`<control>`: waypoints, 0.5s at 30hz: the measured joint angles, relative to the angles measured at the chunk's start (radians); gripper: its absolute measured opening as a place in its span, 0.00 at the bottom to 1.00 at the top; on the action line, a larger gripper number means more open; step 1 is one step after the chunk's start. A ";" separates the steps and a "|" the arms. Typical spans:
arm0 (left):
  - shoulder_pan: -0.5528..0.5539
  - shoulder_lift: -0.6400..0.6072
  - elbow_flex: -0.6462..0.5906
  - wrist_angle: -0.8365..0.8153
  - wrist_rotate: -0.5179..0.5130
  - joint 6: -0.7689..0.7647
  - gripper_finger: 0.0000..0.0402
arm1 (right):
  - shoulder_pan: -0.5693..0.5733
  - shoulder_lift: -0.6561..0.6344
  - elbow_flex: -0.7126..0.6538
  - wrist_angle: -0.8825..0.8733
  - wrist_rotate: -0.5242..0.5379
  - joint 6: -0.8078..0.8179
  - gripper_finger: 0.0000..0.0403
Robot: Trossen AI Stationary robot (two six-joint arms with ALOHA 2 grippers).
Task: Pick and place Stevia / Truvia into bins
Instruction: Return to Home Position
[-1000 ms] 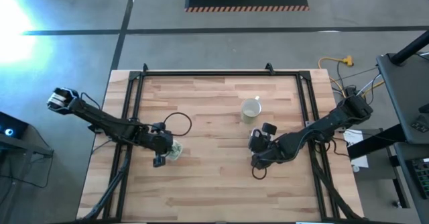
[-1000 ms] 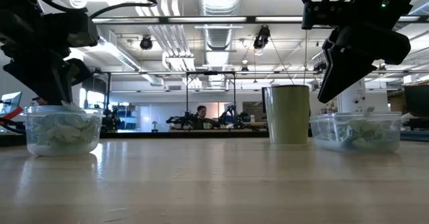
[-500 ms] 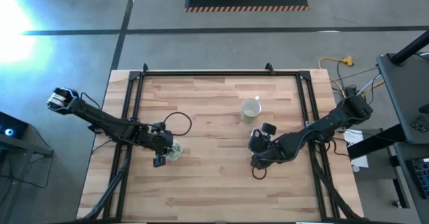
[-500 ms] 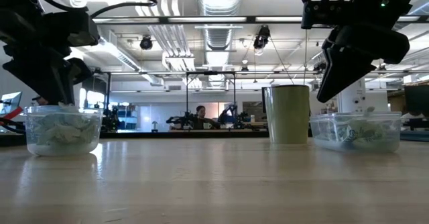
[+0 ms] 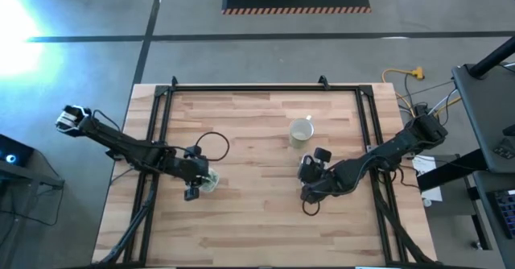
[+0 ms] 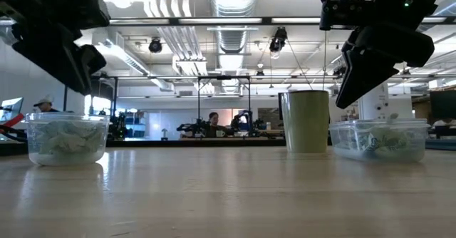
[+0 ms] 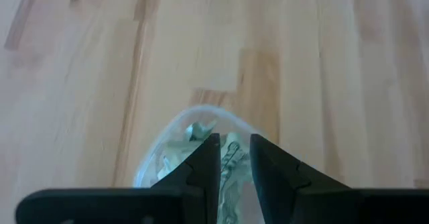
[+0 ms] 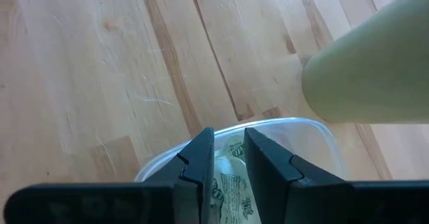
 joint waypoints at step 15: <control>0.000 -0.032 0.017 0.244 -0.435 0.331 0.16 | 0.005 0.000 0.019 0.137 0.182 -0.264 0.16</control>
